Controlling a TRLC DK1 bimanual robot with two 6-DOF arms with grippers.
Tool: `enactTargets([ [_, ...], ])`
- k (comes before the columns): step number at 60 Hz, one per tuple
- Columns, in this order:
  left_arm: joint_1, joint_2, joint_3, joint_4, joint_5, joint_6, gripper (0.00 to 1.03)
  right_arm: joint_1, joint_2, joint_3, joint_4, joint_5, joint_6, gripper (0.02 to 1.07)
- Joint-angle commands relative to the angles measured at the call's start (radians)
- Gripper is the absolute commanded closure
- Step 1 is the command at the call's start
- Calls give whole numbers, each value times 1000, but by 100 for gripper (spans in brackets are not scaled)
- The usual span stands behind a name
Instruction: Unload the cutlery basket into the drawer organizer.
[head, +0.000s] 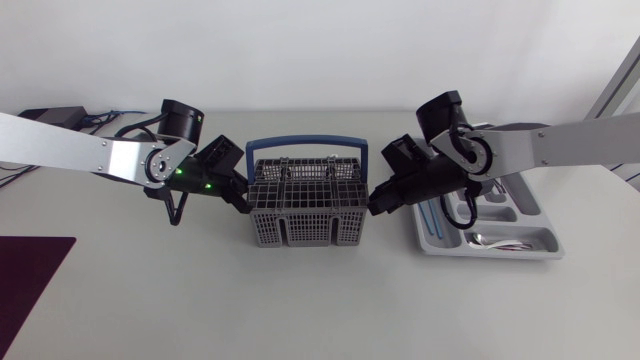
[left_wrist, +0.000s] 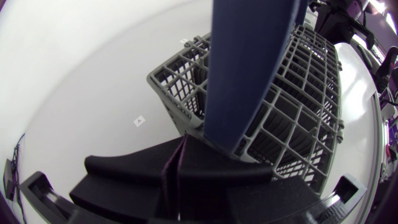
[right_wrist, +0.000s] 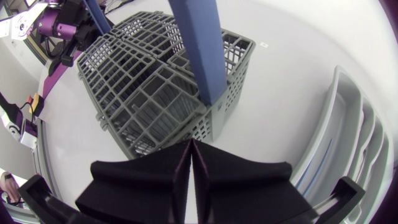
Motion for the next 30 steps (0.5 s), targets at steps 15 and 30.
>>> enactTargets([
  [15,-27,27,36,3,19,9,89,19,-33,-61,21,14,19,98],
  [30,-22,24,41,2,16,2,89,25,-73,-96,31,26,20,98],
])
